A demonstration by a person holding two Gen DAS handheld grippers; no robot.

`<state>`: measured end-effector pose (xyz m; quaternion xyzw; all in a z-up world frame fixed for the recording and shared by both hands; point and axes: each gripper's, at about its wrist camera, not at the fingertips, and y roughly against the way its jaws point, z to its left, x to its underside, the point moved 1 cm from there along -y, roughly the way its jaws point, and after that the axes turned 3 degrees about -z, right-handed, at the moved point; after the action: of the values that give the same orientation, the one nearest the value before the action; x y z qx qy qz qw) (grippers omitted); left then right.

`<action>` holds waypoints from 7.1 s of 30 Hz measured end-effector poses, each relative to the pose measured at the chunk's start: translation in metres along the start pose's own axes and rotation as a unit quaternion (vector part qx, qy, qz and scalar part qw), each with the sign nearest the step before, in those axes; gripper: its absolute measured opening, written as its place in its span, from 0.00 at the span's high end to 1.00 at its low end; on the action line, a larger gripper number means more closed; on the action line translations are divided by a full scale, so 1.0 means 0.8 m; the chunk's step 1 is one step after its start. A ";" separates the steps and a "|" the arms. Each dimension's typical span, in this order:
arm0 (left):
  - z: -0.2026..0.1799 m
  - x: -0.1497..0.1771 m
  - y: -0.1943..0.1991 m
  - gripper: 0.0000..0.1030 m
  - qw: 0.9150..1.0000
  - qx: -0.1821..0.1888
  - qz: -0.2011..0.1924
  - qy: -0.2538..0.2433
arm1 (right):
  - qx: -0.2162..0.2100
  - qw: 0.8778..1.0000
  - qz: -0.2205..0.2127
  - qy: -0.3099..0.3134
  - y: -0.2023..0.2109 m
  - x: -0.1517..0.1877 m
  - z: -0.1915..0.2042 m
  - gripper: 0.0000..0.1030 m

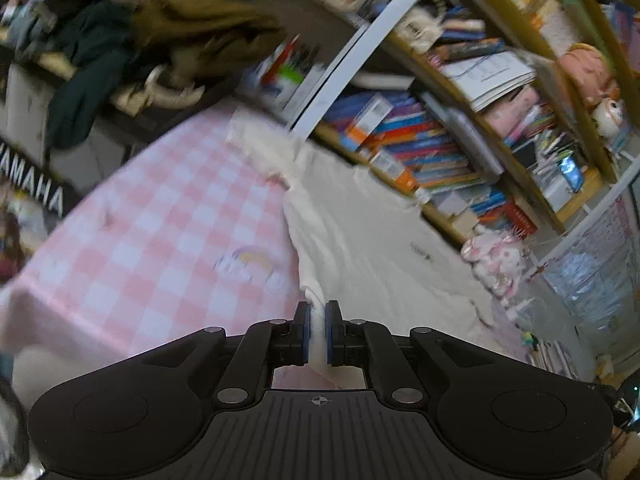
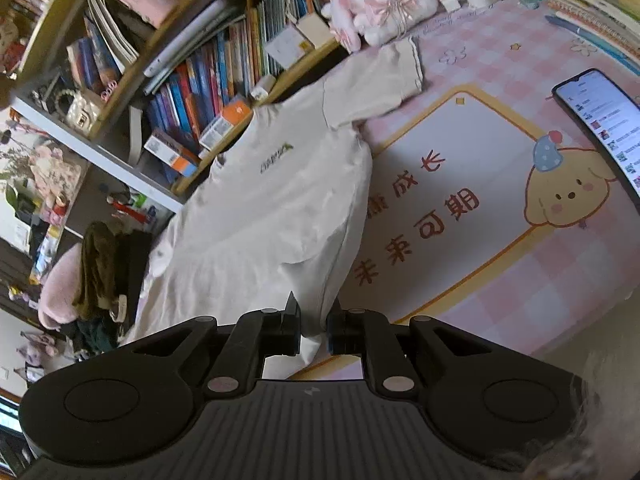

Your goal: Fold clothes

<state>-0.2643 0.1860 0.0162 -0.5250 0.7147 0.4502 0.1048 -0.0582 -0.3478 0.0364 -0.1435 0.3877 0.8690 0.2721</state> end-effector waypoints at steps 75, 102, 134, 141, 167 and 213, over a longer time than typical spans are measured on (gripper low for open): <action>-0.061 -0.058 -0.193 0.73 0.973 -0.046 0.077 -0.213 | 0.166 0.953 0.009 0.253 -0.130 -0.060 0.050 0.55; -0.202 -0.189 -0.535 0.73 0.938 -0.087 0.084 -0.325 | 0.161 0.965 0.003 0.208 -0.285 -0.159 0.004 0.99; -0.240 -0.224 -0.704 0.75 0.901 -0.173 0.082 -0.389 | 0.154 0.958 -0.004 0.242 -0.293 -0.155 0.009 0.95; -0.312 -0.175 -0.658 0.75 0.891 -0.054 0.043 -0.448 | 0.146 0.961 -0.007 0.235 -0.291 -0.156 0.004 0.95; -0.370 -0.154 -0.748 0.63 0.933 -0.013 0.080 -0.351 | 0.140 0.962 -0.020 0.233 -0.286 -0.152 0.004 0.95; -0.026 0.006 -0.182 0.33 0.954 -0.216 0.060 -0.197 | 0.217 0.947 -0.020 0.234 -0.119 0.023 -0.002 0.60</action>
<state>-0.1370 0.1609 -0.0525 -0.3919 0.5954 0.6942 0.1004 -0.0176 -0.2895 -0.0299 -0.2877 0.6169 0.7001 0.2157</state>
